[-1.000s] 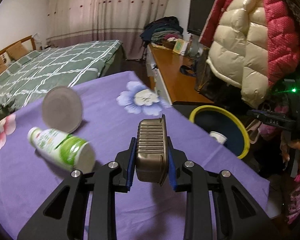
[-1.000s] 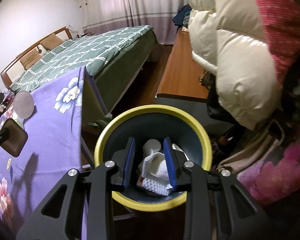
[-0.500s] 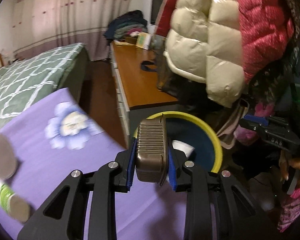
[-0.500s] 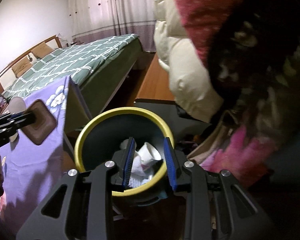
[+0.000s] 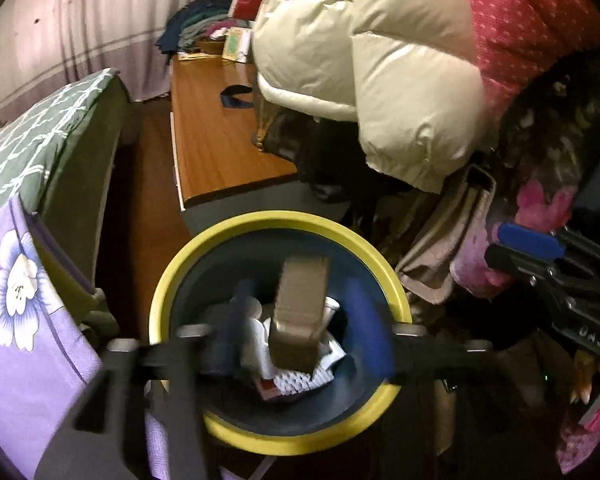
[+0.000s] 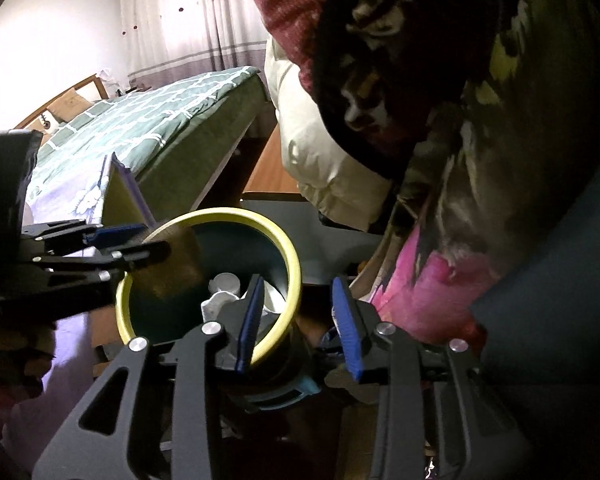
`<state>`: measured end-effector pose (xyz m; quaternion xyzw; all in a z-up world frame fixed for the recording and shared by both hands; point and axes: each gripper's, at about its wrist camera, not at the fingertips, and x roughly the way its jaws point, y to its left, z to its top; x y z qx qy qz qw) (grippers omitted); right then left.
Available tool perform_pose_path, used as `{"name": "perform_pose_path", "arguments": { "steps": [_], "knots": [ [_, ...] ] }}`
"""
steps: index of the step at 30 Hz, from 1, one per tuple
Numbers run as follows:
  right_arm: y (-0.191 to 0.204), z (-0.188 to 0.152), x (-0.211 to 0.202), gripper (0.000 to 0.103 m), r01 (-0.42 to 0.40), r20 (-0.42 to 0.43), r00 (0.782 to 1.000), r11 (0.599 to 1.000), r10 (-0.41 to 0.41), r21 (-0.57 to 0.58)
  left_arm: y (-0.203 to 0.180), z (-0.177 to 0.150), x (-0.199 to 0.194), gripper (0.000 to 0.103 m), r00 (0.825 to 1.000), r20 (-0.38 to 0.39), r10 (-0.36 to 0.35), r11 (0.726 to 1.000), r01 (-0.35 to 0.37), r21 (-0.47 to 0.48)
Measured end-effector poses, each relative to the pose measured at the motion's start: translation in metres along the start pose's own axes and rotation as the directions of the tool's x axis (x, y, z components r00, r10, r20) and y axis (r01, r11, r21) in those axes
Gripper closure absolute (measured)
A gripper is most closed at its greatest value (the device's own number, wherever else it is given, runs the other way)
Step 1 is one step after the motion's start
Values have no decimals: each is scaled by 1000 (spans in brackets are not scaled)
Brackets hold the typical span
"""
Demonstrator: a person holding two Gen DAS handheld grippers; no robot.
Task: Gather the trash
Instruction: 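Carry the brown container over the bin and open the left gripper, then move the right gripper back over the table to the white yogurt cup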
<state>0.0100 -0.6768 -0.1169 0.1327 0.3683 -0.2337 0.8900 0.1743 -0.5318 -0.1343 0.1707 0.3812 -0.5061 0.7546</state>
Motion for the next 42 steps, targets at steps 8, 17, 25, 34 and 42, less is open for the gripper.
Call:
{"name": "perform_pose_path", "arguments": {
  "steps": [8,17,25,34,42],
  "knots": [
    [12,-2,2,68,-30,-9,1000,999,30,-22,20,-25,-77,23,990,123,62,998,-58,-30],
    [80,5,8,68,-142,-27,990,984,139,-108,108,-117,-217,14,897,239,373,922,-330,-203],
    [174,19,6,68,-263,-55,965,938,257,-226,226,-227,-300,14,762,141,632,713,-501,-491],
    [301,38,9,68,-384,-106,922,849,371,-363,308,-296,-322,14,620,12,784,504,-626,-595],
    [399,65,35,61,-467,-150,881,773,449,-428,316,-303,-317,13,625,-9,780,487,-617,-619]
  ]
}}
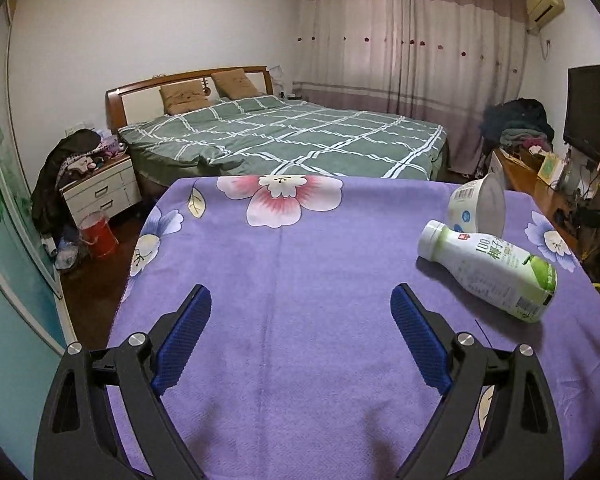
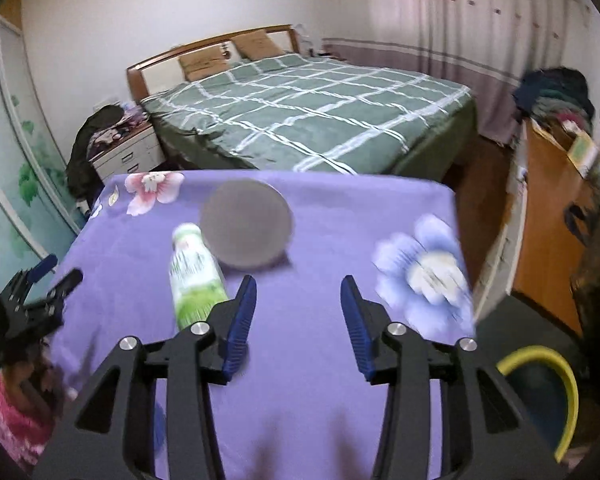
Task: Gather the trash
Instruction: 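Move the right gripper back over the table to the white yogurt cup, then grasp the rim of the white yogurt cup with the right gripper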
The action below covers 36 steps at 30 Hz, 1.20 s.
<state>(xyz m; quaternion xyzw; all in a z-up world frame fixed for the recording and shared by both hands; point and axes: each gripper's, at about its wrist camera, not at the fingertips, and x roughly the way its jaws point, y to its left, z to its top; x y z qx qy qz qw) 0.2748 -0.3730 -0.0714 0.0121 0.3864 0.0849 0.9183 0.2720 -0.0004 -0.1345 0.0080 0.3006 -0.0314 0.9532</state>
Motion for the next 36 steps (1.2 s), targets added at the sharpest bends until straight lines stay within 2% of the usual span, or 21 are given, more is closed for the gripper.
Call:
{"name": "perform_pose_path", "arguments": {
  "steps": [5,10,18,20,22,25,27,36],
  "knots": [
    [4,27,54,61,5,-36,999,1000,-5,-1,-3,-1,-6,13,1000,9,-1,1000,1,6],
    [-10,35,101,61,0,-84,996,999,3,34,-11,-1,-9,13,1000,16,1,999,-1,37],
    [-4,40,128,61,-35,-92,995,998,40,58,-16,-1,-10,12,1000,12,-5,998,4,55],
    [-4,40,135,65,-29,-97,995,997,36,67,-18,-1,-11,12,1000,12,-5,998,4,61],
    [-4,40,140,77,-26,-102,994,997,34,76,-18,0,-10,12,1000,13,-5,998,4,65],
    [-6,38,143,93,-31,-104,994,995,41,93,-19,-1,-10,12,1000,12,-5,998,4,67],
    [-8,37,139,97,-36,-93,995,994,45,103,-19,-1,-10,12,1000,10,-6,998,5,64],
    [-40,28,90,98,-7,-54,998,981,18,192,-18,0,-10,12,1000,14,-9,998,8,66]
  ]
}}
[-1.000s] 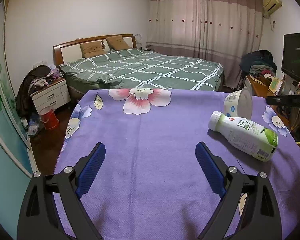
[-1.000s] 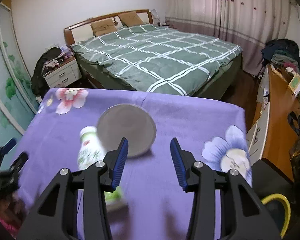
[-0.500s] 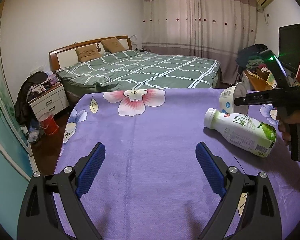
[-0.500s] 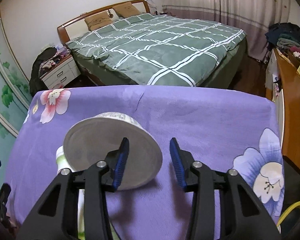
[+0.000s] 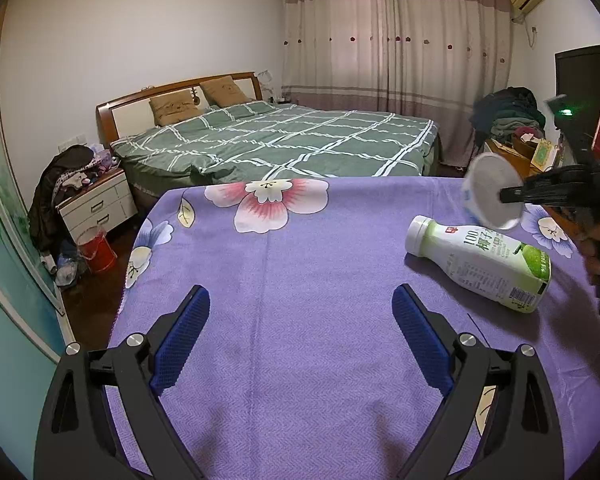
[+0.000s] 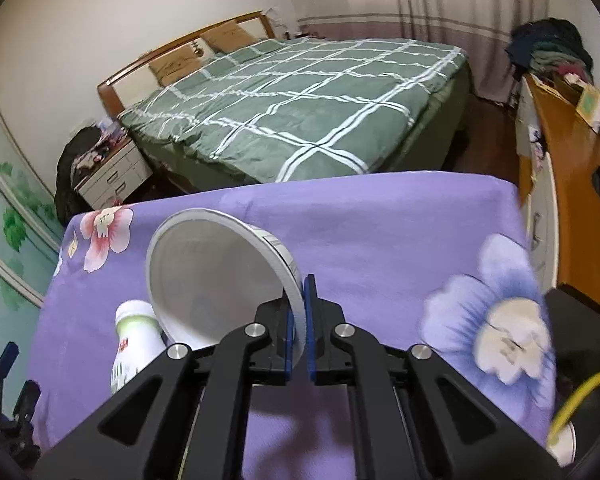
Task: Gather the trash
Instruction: 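Grasp the rim of the white yogurt cup with the right gripper, then carry the yogurt cup to the bin and open the right gripper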
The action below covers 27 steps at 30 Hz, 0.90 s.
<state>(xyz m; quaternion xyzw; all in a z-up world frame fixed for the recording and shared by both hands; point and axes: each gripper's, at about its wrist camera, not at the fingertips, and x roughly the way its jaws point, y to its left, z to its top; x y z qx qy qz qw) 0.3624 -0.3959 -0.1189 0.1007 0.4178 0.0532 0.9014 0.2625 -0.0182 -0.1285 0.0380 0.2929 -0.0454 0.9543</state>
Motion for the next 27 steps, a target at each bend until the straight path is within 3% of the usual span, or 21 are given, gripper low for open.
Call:
{"name": "perform_pose_path", "arguments": {
  "steps": [8,12,16,23,26,27],
  "knots": [
    [-66,-55,-85,98,9,30,999,994,-13,108,-2,-1,-3,12,1000,11,3,1000,-3,9],
    [-112,-92,-128,98,75,55,995,979,-87,190,-5,-1,-5,12,1000,17,6,1000,-6,19],
    [-165,-127,-160,98,218,42,970,936,-239,275,-11,-2,-8,12,1000,24,5,999,-6,36],
    [-234,-172,-164,98,369,-86,927,852,-364,371,-15,-2,-11,12,1000,29,-11,999,10,51],
    [-246,-182,-160,92,416,-124,908,826,-401,380,-16,-3,-13,12,999,23,-31,999,30,40],
    [-249,-185,-160,84,421,-130,906,821,-403,386,-18,-3,-13,12,999,22,-38,999,37,39]
  ]
}}
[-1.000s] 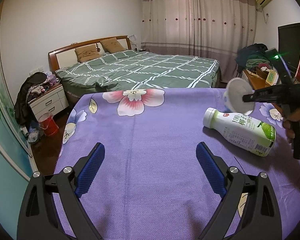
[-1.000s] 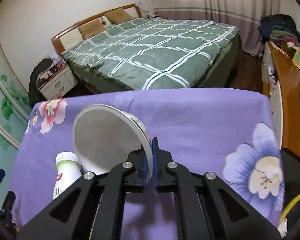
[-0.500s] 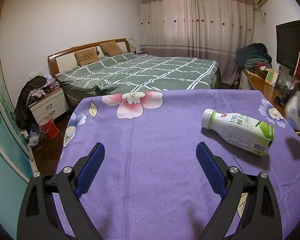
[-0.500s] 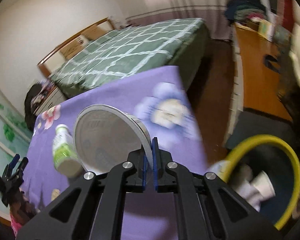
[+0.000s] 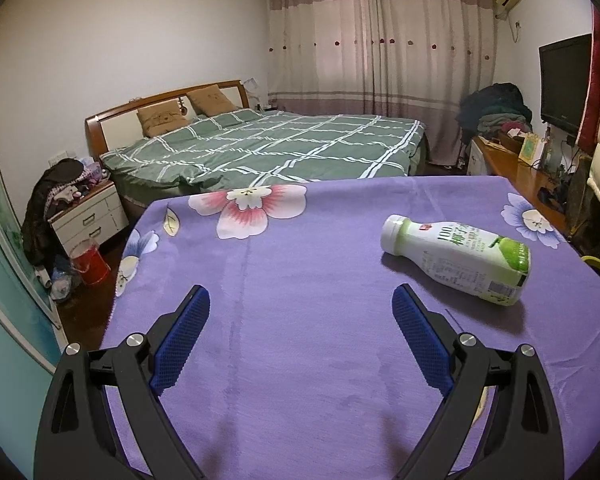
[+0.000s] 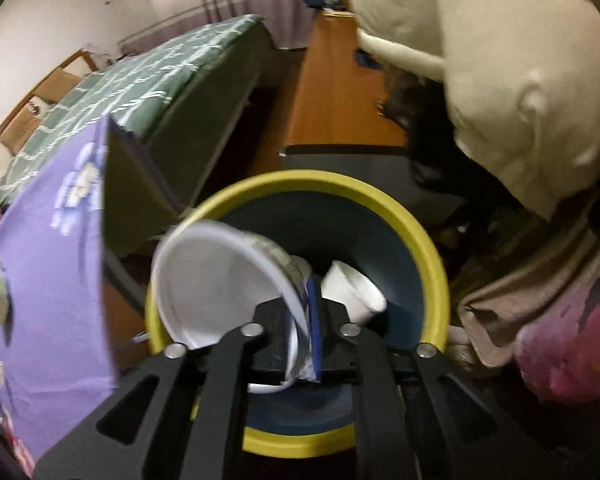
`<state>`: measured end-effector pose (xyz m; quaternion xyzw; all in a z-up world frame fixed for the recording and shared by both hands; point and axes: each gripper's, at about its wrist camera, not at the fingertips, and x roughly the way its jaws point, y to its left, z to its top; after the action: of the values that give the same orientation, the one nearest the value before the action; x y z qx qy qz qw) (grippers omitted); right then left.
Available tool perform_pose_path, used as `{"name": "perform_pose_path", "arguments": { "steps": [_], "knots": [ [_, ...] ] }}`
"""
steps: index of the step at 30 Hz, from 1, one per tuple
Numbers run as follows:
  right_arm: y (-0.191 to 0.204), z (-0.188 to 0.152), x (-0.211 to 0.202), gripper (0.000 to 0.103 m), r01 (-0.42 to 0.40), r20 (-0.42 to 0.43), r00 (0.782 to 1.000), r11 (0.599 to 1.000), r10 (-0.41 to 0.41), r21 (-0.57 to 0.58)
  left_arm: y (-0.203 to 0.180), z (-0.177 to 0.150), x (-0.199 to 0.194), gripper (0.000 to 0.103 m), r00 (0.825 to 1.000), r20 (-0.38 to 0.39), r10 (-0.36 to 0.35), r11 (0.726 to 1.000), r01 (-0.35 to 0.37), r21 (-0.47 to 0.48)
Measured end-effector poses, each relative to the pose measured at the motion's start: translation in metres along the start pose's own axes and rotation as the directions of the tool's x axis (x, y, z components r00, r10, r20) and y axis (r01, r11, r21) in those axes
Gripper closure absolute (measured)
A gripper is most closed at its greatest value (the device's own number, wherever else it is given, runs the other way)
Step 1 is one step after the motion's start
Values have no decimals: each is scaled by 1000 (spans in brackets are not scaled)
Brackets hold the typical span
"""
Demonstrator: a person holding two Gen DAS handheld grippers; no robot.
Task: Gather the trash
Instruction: 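Carry the yogurt cup to the bin and open the right gripper, then move the left gripper to the coconut water bottle and grasp it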
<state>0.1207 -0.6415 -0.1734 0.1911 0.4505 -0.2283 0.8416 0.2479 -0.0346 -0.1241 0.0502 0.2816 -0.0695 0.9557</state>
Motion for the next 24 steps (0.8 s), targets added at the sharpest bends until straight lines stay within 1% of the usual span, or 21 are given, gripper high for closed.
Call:
{"name": "perform_pose_path", "arguments": {
  "steps": [1,2,4,7,9,10,12,14,16,17,19,21,24],
  "knots": [
    [-2,-1,0,77,0,3,1000,1000,0,4,-2,0,-1,12,1000,-1,-11,1000,11,-1],
    [-3,-1,0,75,5,10,1000,1000,-5,4,-5,-1,-1,12,999,-6,-31,1000,31,-4],
    [-1,-3,-2,74,10,21,1000,1000,-10,-9,-14,-1,-1,12,998,-20,-64,998,64,0],
    [9,-3,-8,73,1,43,999,999,1,-32,-39,0,-6,12,993,-31,-112,993,113,29],
    [14,-2,-11,71,13,64,998,999,-10,-47,-61,2,-12,12,989,-32,-145,987,147,65],
    [15,-2,-13,69,7,72,997,999,-3,-52,-74,3,-15,12,986,-34,-165,982,167,85],
    [17,-2,-17,68,-12,77,997,998,17,-55,-96,5,-17,12,980,-51,-190,974,195,115],
    [17,-3,-19,68,-23,80,996,998,28,-59,-118,7,-12,12,980,-72,-185,971,194,143],
    [16,-4,-19,67,-34,79,996,998,39,-58,-132,9,-5,12,979,-90,-184,969,196,154],
    [15,-4,-19,67,-41,78,996,998,45,-56,-141,11,0,12,981,-95,-171,970,184,161],
    [15,-5,-19,66,-48,77,996,997,52,-53,-148,13,8,12,984,-101,-148,972,164,167],
    [13,-6,-18,66,-55,75,995,997,58,-52,-153,15,20,12,983,-126,-131,976,150,155],
    [10,-7,-19,66,-64,76,995,997,67,-48,-149,15,35,12,981,-162,-108,983,129,131]
  ]
}}
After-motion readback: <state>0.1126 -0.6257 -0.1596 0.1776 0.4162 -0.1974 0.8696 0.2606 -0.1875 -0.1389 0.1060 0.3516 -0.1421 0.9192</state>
